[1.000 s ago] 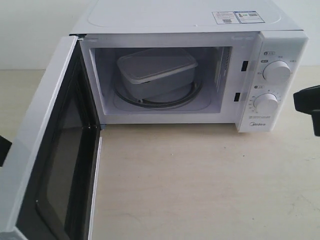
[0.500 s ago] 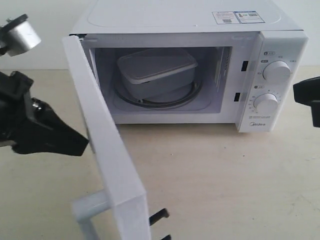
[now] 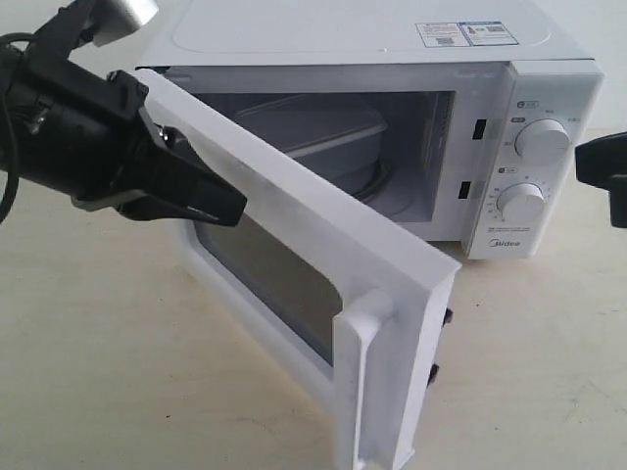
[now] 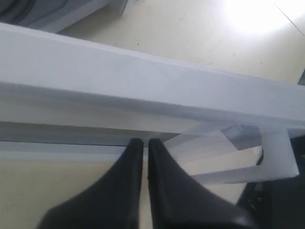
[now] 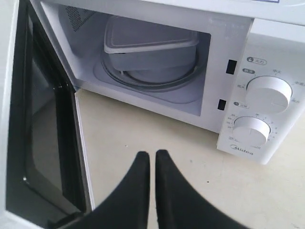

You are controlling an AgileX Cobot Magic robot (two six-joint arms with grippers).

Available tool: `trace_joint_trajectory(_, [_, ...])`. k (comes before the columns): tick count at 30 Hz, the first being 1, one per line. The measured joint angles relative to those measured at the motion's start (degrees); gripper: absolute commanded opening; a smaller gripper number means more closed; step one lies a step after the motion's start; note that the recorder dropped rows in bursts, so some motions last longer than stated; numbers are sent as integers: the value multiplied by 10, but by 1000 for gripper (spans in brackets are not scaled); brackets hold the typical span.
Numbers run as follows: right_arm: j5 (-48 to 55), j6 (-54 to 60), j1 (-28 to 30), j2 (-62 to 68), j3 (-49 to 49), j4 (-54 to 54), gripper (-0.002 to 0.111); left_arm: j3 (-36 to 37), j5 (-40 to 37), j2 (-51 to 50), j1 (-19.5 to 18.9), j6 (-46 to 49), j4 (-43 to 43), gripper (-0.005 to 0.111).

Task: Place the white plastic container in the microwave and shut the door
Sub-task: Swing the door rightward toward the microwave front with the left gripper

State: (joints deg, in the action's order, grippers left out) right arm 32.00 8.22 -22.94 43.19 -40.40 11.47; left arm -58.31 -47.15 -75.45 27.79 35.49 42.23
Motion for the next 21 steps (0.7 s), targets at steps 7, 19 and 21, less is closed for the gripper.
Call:
trace_joint_trajectory(7, [0, -8, 0, -48, 0, 0, 0, -19, -7, 3, 0, 2, -12, 4])
trace_joint_trajectory(19, [30, 112, -16, -68, 0, 246, 0, -19, -22, 90, 0, -37, -64, 4])
trace_joint_trajectory(21, [40, 138, -16, -51, 0, 281, 0, -14, -20, 127, 0, -76, -98, 4])
